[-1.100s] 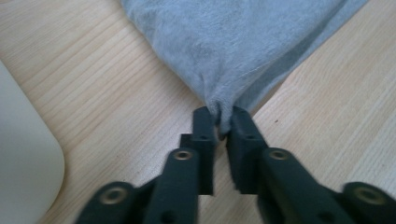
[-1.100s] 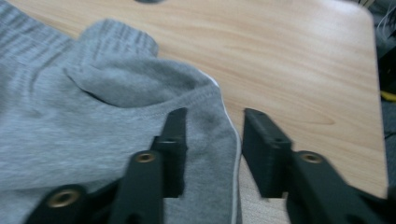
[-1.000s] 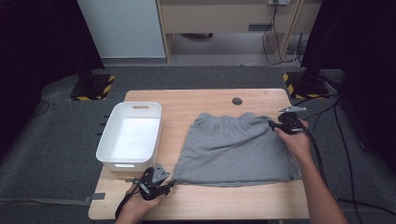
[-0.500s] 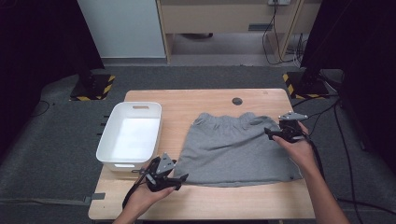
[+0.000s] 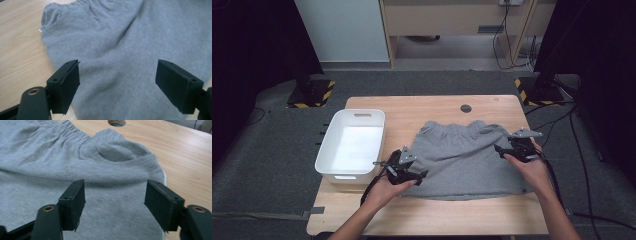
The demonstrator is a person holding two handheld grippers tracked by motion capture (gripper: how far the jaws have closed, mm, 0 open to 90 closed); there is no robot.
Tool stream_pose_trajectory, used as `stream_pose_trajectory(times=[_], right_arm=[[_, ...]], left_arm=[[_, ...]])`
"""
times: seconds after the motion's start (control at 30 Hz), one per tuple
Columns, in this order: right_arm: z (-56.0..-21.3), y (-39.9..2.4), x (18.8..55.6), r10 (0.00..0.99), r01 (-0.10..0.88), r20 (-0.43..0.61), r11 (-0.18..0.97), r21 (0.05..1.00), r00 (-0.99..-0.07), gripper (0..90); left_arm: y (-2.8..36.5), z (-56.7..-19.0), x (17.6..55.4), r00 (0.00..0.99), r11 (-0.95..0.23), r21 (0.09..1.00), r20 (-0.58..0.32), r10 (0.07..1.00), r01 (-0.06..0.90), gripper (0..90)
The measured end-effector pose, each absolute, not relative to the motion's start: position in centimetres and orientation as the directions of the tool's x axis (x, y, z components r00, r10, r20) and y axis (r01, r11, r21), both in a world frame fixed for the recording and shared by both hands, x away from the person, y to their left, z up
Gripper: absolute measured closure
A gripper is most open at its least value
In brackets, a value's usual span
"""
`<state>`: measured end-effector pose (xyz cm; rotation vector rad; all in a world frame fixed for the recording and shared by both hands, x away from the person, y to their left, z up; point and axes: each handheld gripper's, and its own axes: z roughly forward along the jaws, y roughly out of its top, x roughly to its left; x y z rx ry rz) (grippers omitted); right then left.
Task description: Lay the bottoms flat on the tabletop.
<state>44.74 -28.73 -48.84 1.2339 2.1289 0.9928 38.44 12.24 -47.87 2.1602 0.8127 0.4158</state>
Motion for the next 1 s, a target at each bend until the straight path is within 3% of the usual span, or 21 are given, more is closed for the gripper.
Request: stream_pose_trajectory(times=[0.27, 0.53, 1.0], right_arm=[[-48.5, -26.9, 43.4, 0.845, 0.486, -0.057, 0.359, 0.796, -0.531, 40.0], [-47.5, -25.1, 42.0, 0.807, 0.441, -0.075, 0.395, 0.806, -0.585, 40.0], [-46.2, -22.8, 40.8, 0.77, 0.407, -0.09, 0.429, 0.806, -0.632, 28.7]], left_arm=[[11.6, -47.5, 41.7, 0.713, -0.474, 0.765, 0.027, 0.7, 0.436, 19.0], [10.5, -47.1, 43.5, 0.718, -0.491, 0.758, 0.043, 0.695, 0.43, 18.8], [9.8, -47.6, 45.8, 0.71, -0.489, 0.74, 0.022, 0.704, 0.462, 17.2]])
